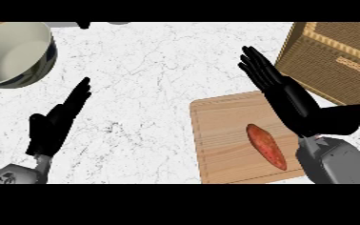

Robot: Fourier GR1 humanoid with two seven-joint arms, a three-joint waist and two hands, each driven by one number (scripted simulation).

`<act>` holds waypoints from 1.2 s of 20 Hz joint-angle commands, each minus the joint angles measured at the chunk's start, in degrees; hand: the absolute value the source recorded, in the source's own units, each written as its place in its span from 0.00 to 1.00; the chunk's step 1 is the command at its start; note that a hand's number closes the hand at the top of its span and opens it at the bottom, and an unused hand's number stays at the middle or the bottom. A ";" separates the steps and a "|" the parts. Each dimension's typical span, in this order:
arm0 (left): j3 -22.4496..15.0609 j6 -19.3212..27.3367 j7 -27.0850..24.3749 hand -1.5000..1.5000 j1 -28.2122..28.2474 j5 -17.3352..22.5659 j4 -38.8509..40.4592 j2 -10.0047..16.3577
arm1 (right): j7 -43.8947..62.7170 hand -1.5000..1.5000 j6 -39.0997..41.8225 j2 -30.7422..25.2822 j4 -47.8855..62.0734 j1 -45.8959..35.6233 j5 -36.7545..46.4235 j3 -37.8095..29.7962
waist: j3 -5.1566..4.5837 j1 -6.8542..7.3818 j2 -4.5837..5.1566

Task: Pick the sweet potato from the cutting board and place it in the basket

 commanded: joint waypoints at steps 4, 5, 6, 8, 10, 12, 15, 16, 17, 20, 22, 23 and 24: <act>0.26 2.16 6.31 0.50 2.60 3.40 4.90 -4.60 | -0.92 1.00 16.35 3.41 -0.28 -3.96 -13.34 3.36 | -0.02 3.68 1.24; -0.75 2.98 5.55 0.50 5.64 3.37 5.87 -6.04 | -1.29 1.00 19.80 4.07 -0.82 -3.51 -15.71 5.10 | -0.01 4.86 1.44; 0.60 2.93 8.60 0.50 4.15 5.01 6.86 -5.64 | -1.18 1.00 23.87 3.86 -0.64 -4.82 -19.34 5.07 | 0.10 5.14 1.95; -1.02 2.29 6.63 0.50 8.39 4.28 8.28 -5.98 | -4.62 1.00 33.24 2.22 -7.02 -2.91 -15.73 13.12 | 0.04 4.61 0.84; -0.24 4.04 7.44 0.50 9.84 5.00 8.46 -7.16 | -5.77 1.00 36.34 0.95 -10.94 2.61 -13.91 17.33 | -0.02 2.07 0.15; 1.26 2.73 5.95 0.50 10.88 5.40 9.52 -6.19 | -10.66 0.00 38.56 -4.07 -14.15 7.62 -6.48 14.52 | -0.04 0.68 0.08; 2.73 1.74 6.75 0.50 10.53 6.29 9.49 -5.34 | -10.04 0.00 35.76 -7.94 -20.27 10.66 1.60 12.51 | -0.10 -0.18 -0.09; 1.14 3.46 5.32 0.50 12.68 5.09 7.93 -7.17 | -8.44 0.00 34.21 -8.07 -20.09 7.52 4.75 10.99 | -0.12 0.45 -0.18; 1.99 3.81 5.99 0.50 12.46 5.34 7.14 -6.27 | -8.42 0.00 32.84 -10.00 -20.56 4.98 6.62 6.06 | -0.09 0.23 -0.32; 1.33 4.75 7.80 0.50 11.59 5.11 6.24 -6.95 | -7.71 0.00 31.39 -14.09 -21.56 -1.28 15.37 -0.55 | -0.05 0.02 -0.34; 0.33 4.45 6.74 0.50 12.13 4.23 5.98 -7.52 | -7.00 0.00 32.08 -16.98 -21.04 -4.92 15.71 -4.93 | -0.13 0.98 0.04; 1.99 2.52 8.24 0.50 11.09 5.81 7.42 -5.81 | -7.04 0.00 33.92 -19.56 -22.49 -4.91 16.43 -5.62 | -0.16 0.39 0.10; 0.67 4.66 7.41 0.50 10.12 3.77 7.92 -7.74 | -7.32 0.00 35.50 -21.10 -20.95 -8.43 15.73 -7.93 | -0.19 0.91 0.36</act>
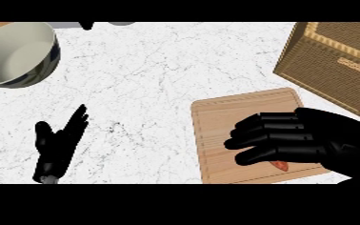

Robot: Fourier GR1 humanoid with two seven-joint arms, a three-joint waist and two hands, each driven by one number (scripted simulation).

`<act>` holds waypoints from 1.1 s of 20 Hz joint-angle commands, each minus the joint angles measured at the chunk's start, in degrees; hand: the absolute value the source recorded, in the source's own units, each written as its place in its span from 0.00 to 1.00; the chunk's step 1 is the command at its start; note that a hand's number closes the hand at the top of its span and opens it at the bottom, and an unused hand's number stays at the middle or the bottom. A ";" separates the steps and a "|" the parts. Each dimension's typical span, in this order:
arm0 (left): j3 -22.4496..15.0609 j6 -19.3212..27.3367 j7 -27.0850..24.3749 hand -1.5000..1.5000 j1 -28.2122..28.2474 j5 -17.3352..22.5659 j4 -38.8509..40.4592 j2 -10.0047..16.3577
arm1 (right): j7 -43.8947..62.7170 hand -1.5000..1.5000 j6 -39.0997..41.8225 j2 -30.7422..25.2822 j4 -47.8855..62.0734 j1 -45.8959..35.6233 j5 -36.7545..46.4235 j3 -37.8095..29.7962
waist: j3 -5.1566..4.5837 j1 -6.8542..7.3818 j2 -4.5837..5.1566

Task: Pick the sweet potato from the cutting board and place it in the basket

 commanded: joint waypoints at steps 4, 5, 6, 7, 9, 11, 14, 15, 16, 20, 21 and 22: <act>-2.02 0.82 2.65 0.50 3.14 -0.86 1.30 -1.42 | -1.05 0.00 10.31 -13.89 4.59 -12.07 -1.78 -13.59 | -0.63 1.65 0.81; -1.60 -0.72 1.83 0.50 1.88 -0.67 3.54 -1.27 | -2.34 0.00 12.22 -15.52 6.58 -13.42 -0.74 -14.48 | -0.66 1.55 1.04; -0.99 -0.63 2.09 0.50 1.21 -0.30 4.00 -1.55 | -4.11 0.00 14.80 -17.31 7.89 -14.48 -0.92 -15.53 | -0.64 1.55 1.09; -1.37 -1.55 1.76 0.50 1.01 -0.37 4.28 -1.55 | -3.76 0.00 17.14 -18.46 8.03 -16.10 0.86 -13.22 | -0.69 2.02 1.20; -0.88 -2.44 0.53 0.50 3.55 -0.43 3.61 -0.30 | -5.33 0.00 22.13 -21.58 9.91 -16.47 0.64 -13.37 | -0.66 2.28 1.07; -0.77 -1.02 4.80 0.50 0.38 -0.20 1.82 -0.39 | -6.92 0.00 27.92 -26.14 11.14 -18.64 0.99 -12.98 | -0.61 2.31 1.19; -1.32 -2.24 1.15 0.50 3.76 -0.85 2.04 -0.67 | -10.47 0.00 29.84 -28.61 13.85 -19.66 4.18 -12.62 | -0.54 3.77 1.51; -2.12 -2.04 2.89 0.50 0.74 -1.47 3.35 -1.55 | -10.23 0.00 28.85 -27.83 13.41 -20.26 6.21 -10.60 | -0.56 3.27 1.68; -2.09 -1.14 3.22 0.50 1.08 -1.51 1.83 -1.97 | -10.70 0.00 29.49 -28.88 15.79 -23.08 5.50 -10.89 | -0.60 4.04 1.63; -1.65 -2.54 1.54 0.50 2.14 -1.99 3.92 -1.44 | -13.00 0.00 26.18 -27.38 13.09 -20.60 10.33 -7.05 | -0.50 3.57 1.69; -0.67 -4.13 2.69 0.50 2.30 -0.63 2.11 0.17 | -14.92 0.00 26.62 -28.18 14.10 -20.62 10.26 -7.66 | -0.46 3.59 1.56; -0.22 -3.19 4.50 0.50 1.04 -0.70 2.72 0.07 | -13.97 0.00 25.49 -27.10 13.63 -21.00 10.14 -6.19 | -0.51 3.31 1.50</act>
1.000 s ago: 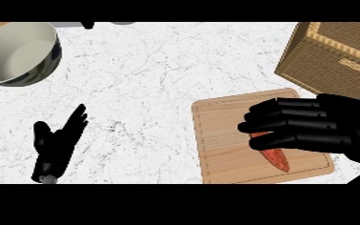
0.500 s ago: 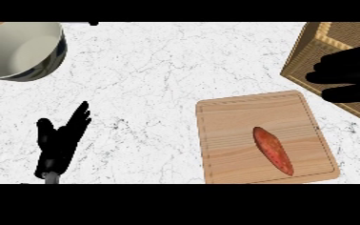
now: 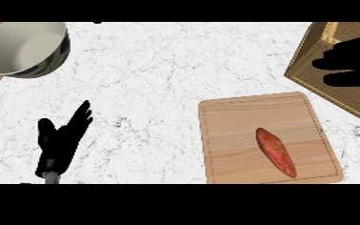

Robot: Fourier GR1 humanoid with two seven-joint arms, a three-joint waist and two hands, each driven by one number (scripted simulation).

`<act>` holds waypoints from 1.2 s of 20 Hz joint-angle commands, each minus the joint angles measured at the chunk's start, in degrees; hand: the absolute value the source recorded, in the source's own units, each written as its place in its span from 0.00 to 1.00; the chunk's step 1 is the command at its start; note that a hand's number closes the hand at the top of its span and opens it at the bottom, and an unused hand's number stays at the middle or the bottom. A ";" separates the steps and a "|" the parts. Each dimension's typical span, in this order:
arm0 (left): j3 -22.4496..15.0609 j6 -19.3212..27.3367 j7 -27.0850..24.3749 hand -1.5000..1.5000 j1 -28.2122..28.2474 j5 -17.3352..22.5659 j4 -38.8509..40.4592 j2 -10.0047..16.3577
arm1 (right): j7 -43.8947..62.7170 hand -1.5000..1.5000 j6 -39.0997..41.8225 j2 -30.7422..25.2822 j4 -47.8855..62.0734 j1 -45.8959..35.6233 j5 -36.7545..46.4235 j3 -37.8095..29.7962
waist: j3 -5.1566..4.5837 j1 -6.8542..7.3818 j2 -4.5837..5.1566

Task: Pick the sweet potato from the cutting board and place it in the basket

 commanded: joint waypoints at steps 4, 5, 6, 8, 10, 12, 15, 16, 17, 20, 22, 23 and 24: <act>-1.20 0.20 1.39 0.50 3.88 -0.58 3.64 -1.44 | -10.29 0.00 4.40 0.83 2.93 1.07 4.62 3.81 | -0.46 -0.08 0.40; -1.29 1.06 3.52 0.50 2.94 -0.75 2.92 -1.48 | -10.07 0.00 4.20 1.35 4.17 -0.45 4.39 4.32 | -0.47 0.13 0.40; -1.89 0.82 3.02 0.50 2.62 -1.67 3.45 -1.49 | -11.44 0.00 2.20 1.97 1.84 3.48 5.87 5.22 | -0.39 -0.98 0.28; -0.68 -0.06 4.59 0.50 3.29 -0.49 2.22 -0.04 | -11.55 0.00 -0.11 3.62 1.47 4.60 7.60 7.48 | -0.37 -0.50 0.28; 0.35 -1.04 3.31 0.50 1.78 -0.24 4.09 -0.44 | -13.39 0.00 -1.79 4.76 2.46 4.53 10.43 8.88 | -0.44 -0.71 0.33; -0.19 0.08 3.68 0.50 2.42 -0.92 3.20 -1.60 | -14.07 0.00 -3.26 5.18 1.93 6.69 10.76 9.08 | -0.45 -1.27 0.07; -0.74 1.97 4.83 0.50 2.48 -1.75 2.42 -2.99 | -14.91 0.00 -8.64 8.11 0.92 9.84 16.24 13.68 | -0.41 -1.15 0.12; -1.26 -0.13 2.49 0.50 5.04 -2.13 2.49 -1.92 | -15.94 0.00 -8.17 7.56 2.85 8.55 17.03 13.79 | -0.45 -0.62 0.14; -0.98 0.69 2.24 0.50 5.75 -1.99 2.36 -2.62 | -17.69 0.00 -11.31 7.05 1.53 12.28 20.13 15.05 | -0.38 -1.15 0.08; 0.19 -0.02 4.78 0.50 5.35 -1.43 0.54 -1.10 | -19.17 0.00 -15.42 7.34 2.36 13.55 25.16 17.06 | -0.41 -1.19 -0.05; 1.13 -0.42 6.37 0.50 4.63 -0.76 -0.51 -0.57 | -21.84 0.00 -16.59 6.16 4.46 13.77 27.94 18.07 | -0.42 -1.13 -0.05; 0.60 -0.57 3.73 0.50 5.79 -1.45 1.82 -1.69 | -25.26 0.00 -18.76 3.19 3.23 16.79 29.34 18.01 | -0.41 -1.87 -0.09; 0.53 -1.76 1.53 0.50 5.66 -2.12 3.78 -1.75 | -23.06 0.00 -19.51 7.00 5.52 15.34 30.19 20.13 | -0.48 -1.20 0.08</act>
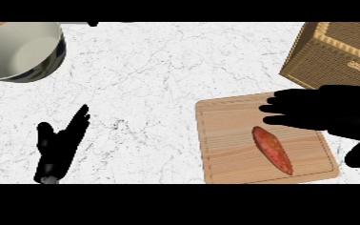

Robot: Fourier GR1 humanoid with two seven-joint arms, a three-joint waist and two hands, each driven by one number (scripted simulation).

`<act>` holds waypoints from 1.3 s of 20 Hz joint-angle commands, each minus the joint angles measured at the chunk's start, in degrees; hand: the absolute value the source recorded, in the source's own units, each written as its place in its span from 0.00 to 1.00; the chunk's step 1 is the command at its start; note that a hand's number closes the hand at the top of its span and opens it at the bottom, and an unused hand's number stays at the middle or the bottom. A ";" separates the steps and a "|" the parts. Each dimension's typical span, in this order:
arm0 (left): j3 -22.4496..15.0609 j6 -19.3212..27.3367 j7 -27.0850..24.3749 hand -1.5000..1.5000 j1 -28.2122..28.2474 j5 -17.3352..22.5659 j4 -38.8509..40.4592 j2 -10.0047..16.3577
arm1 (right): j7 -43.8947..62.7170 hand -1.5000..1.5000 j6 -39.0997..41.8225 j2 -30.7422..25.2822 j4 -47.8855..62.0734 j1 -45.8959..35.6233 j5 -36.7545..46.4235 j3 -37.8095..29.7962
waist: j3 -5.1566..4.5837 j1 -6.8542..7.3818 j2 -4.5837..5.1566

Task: Pick the sweet potato from the cutting board and place it in the basket

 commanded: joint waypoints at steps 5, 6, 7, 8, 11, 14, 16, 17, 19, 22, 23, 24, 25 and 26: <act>-1.30 -0.57 0.42 0.50 2.53 -1.51 5.39 -2.25 | -9.13 0.00 -4.77 3.05 7.92 2.17 8.49 4.72 | -0.64 0.01 0.51; -0.11 -2.43 -0.21 0.50 3.03 -0.32 5.82 -1.16 | -7.92 0.00 -0.96 2.48 7.53 -0.61 6.92 4.20 | -0.70 0.24 0.47; 0.95 -1.42 4.53 0.50 -0.44 -0.28 5.31 -0.01 | -8.11 0.00 -4.44 4.61 7.25 1.74 8.77 6.01 | -0.64 -0.22 0.46; -1.78 0.85 3.02 0.50 1.49 -2.22 4.51 -3.35 | -7.76 0.00 -4.84 5.23 7.25 1.88 9.20 6.29 | -0.65 -0.20 0.39; -0.17 0.46 1.99 0.50 0.99 -2.24 5.65 -3.23 | -8.11 0.00 -7.57 8.41 9.83 2.12 12.16 8.12 | -0.66 0.02 0.47; 0.38 -1.48 3.38 0.50 1.90 -1.48 3.67 -2.02 | -11.69 0.00 -9.18 6.37 11.56 3.55 12.99 6.41 | -0.65 -0.36 0.31; 0.85 -2.62 0.86 0.50 2.89 -1.82 6.02 -2.05 | -9.50 0.00 -8.04 6.68 9.59 3.86 12.77 6.20 | -0.70 -0.62 0.25; 1.66 -2.01 0.95 0.50 3.05 -1.88 5.13 -1.80 | -9.75 0.00 -8.96 9.55 12.61 2.49 14.55 7.64 | -0.67 -0.01 0.36; 0.81 -0.86 1.67 0.50 3.25 -2.66 4.55 -3.19 | -11.76 0.00 -9.70 8.33 11.89 3.78 14.33 6.73 | -0.66 -0.41 0.28; 1.67 -1.52 3.35 0.50 3.62 -2.37 1.50 -2.12 | -9.58 0.00 -9.70 12.08 12.13 4.19 16.80 8.76 | -0.66 -0.28 0.20; 1.45 -2.74 4.37 0.50 2.94 -1.84 1.83 -1.85 | -13.94 0.00 -12.02 11.67 17.17 3.21 17.45 8.02 | -0.63 -0.01 0.36; 1.69 -2.25 1.90 0.50 1.72 -2.68 6.52 -3.47 | -9.82 0.00 -10.48 14.36 15.71 2.49 17.90 9.31 | -0.69 -0.25 0.42; 1.48 -3.80 1.12 0.50 1.14 -2.66 7.12 -3.31 | -11.88 0.00 -9.55 13.97 18.42 -0.04 18.20 8.65 | -0.69 -0.01 0.49; 2.60 -4.72 -0.08 0.50 2.10 -2.02 8.46 -2.85 | -10.17 0.00 -12.12 14.15 15.15 3.92 19.29 9.66 | -0.70 -0.64 0.34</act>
